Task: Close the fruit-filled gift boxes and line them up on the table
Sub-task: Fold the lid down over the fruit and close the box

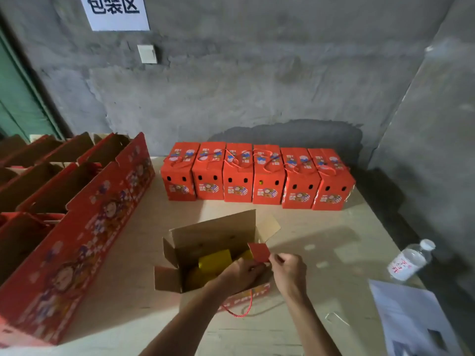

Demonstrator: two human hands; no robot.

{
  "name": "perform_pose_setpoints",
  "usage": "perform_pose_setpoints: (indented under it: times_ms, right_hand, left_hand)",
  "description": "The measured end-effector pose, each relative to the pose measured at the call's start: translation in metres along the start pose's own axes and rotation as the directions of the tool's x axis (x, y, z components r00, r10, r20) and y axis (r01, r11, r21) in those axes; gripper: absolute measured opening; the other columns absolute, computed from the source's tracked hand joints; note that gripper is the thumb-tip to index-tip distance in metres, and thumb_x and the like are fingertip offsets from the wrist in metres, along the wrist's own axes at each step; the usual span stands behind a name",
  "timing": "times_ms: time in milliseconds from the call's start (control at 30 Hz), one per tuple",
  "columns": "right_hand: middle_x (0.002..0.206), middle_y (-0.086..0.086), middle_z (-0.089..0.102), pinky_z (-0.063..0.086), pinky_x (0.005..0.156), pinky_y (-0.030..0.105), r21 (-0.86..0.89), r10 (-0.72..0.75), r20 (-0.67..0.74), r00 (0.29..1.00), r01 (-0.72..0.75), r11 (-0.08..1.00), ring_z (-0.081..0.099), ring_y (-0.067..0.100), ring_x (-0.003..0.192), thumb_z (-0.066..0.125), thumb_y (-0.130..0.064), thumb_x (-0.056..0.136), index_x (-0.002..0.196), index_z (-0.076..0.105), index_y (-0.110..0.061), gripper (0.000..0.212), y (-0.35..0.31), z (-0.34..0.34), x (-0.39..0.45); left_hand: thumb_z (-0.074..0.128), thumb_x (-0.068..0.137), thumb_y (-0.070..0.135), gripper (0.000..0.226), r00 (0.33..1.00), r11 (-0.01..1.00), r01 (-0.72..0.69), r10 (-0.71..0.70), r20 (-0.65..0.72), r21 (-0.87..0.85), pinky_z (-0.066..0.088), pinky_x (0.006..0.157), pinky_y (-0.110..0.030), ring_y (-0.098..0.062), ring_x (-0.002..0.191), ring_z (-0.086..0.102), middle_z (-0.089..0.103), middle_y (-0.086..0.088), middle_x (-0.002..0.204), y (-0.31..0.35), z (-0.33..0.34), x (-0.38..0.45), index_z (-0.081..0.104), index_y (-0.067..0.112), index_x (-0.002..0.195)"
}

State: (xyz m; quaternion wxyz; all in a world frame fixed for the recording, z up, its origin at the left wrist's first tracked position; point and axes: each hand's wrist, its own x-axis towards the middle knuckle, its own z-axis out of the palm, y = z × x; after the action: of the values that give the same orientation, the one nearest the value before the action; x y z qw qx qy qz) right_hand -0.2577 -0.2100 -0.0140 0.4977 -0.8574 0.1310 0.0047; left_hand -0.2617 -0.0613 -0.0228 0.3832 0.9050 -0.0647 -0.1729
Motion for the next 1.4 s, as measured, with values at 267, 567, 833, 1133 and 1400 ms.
perform_pose_setpoints:
  times_ms: [267,567,833,1133,1400]
  right_hand:
    - [0.054,-0.004,0.068,0.044,0.052,0.019,0.057,0.086,-0.111,0.990,-0.080,0.995,0.066,0.011,0.053,0.066,-0.021,0.098,0.070,0.075,-0.012,0.030,0.071,-0.094,-0.034]
    - [0.150,0.009,0.053,0.052,0.096,0.043,-0.248,0.086,-0.089,0.992,-0.105,0.963,0.058,0.031,0.129,0.066,-0.054,0.094,0.157,0.028,-0.017,0.082,0.090,-0.118,-0.017]
    - [0.155,0.011,0.047,0.056,0.099,0.054,0.122,-0.004,-0.007,1.000,0.005,0.992,0.055,0.033,0.132,0.066,-0.038,0.099,0.162,0.016,-0.029,0.080,0.079,-0.100,0.003]
    - [0.123,-0.007,0.066,0.057,0.065,0.017,-0.001,-0.166,0.140,0.976,0.167,0.986,0.063,0.001,0.096,0.061,-0.048,0.099,0.121,0.061,-0.038,0.024,0.079,-0.096,0.019]
    - [0.123,0.006,0.065,0.047,0.094,0.028,-0.287,-0.468,0.203,0.860,0.509,0.812,0.058,0.022,0.116,0.068,-0.018,0.098,0.114,0.076,-0.010,0.019,0.097,-0.089,0.040]
  left_hand:
    - [0.052,0.106,0.034,0.027,0.986,0.988,-0.155,0.153,0.073,0.024,0.056,0.090,-0.038,-0.022,0.105,0.069,0.073,-0.002,0.119,0.066,0.093,0.015,0.070,0.022,0.121]
    - [0.063,0.098,0.031,0.026,0.966,0.971,-0.130,0.170,-0.195,0.200,0.046,0.106,-0.036,-0.024,0.126,0.058,0.062,-0.003,0.138,0.035,0.070,-0.020,0.074,0.018,0.118]
    - [0.066,0.089,0.026,0.051,0.636,0.930,0.129,0.189,-0.748,0.345,0.018,0.126,-0.055,-0.037,0.152,0.026,0.038,-0.017,0.159,0.000,0.030,-0.074,0.057,0.017,0.138]
    - [0.059,0.094,0.050,0.035,0.730,0.922,0.190,-0.362,-0.580,-0.336,0.061,0.079,-0.041,-0.026,0.088,0.075,0.079,-0.001,0.089,-0.004,-0.025,-0.075,0.076,0.020,0.101]
    - [0.044,0.105,0.040,0.047,0.832,0.892,-0.013,-0.240,-0.500,-0.451,0.049,0.107,-0.048,-0.030,0.123,0.063,0.062,-0.007,0.139,-0.014,-0.008,-0.058,0.059,0.011,0.140]
